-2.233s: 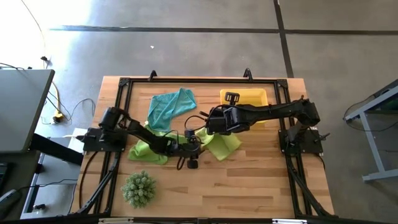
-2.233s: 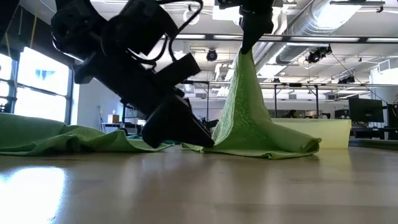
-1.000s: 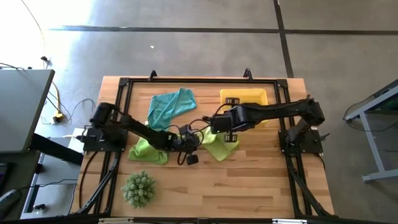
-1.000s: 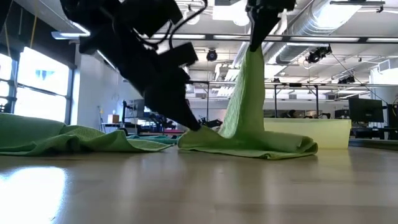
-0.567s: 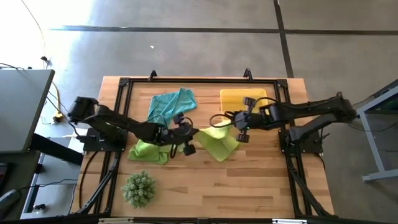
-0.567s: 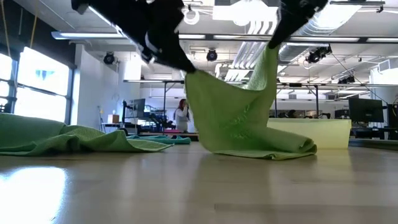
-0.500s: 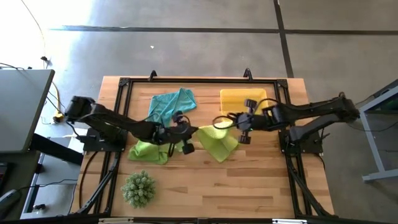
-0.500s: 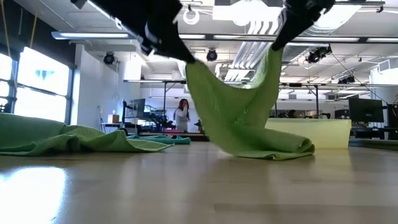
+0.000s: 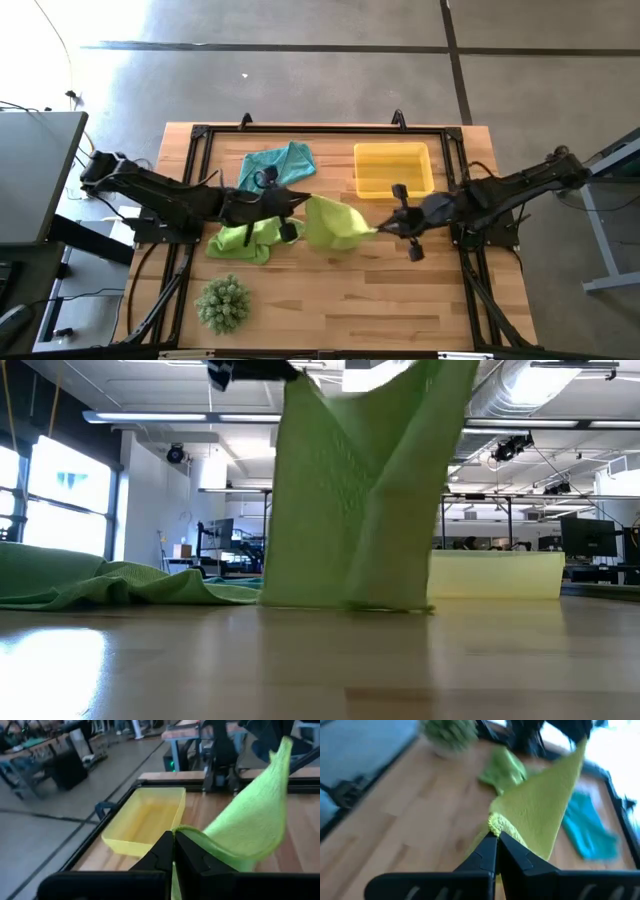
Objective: Roll microfiber towels into tight, uniform cylinder then place into a basket
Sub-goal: Roll the light green towel
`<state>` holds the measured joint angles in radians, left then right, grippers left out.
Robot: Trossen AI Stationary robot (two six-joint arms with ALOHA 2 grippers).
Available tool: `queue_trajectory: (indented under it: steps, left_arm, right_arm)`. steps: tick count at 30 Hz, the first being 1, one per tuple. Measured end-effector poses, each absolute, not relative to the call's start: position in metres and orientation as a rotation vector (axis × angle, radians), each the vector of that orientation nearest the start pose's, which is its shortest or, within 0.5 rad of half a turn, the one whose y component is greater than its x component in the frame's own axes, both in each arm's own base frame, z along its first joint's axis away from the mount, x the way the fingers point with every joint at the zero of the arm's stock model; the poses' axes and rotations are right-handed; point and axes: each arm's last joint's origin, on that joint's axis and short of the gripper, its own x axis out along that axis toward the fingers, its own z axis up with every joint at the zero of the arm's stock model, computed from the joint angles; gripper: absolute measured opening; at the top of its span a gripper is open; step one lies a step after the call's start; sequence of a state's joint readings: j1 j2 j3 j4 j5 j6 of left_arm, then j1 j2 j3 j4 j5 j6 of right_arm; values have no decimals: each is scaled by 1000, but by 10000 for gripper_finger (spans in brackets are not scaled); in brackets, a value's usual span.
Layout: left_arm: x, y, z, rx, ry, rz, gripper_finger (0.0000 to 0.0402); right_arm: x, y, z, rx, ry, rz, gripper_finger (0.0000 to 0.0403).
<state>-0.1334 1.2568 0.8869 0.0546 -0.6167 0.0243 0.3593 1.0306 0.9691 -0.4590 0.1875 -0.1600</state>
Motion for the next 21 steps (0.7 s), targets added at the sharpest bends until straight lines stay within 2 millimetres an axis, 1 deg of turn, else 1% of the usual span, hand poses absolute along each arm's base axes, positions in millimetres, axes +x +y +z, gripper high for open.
queue_trajectory:
  steps: [2,4,7,11,15,21]
  left_arm:
    - [270,-23,301,156,276,462,0]
    - [264,-25,307,177,262,481,0]
    - [257,-25,314,202,240,559,0]
    - [253,-24,317,250,247,629,0]
    - [254,-16,319,290,255,680,0]
    - [255,-1,327,317,206,753,0]
  right_arm:
    - [197,73,331,-333,461,229,0]
    - [191,72,335,-356,443,190,0]
    - [185,66,340,-373,432,37,0]
    - [183,59,342,-398,424,-151,0]
    - [185,48,343,-476,444,-276,0]
    - [189,34,344,-569,473,-331,0]
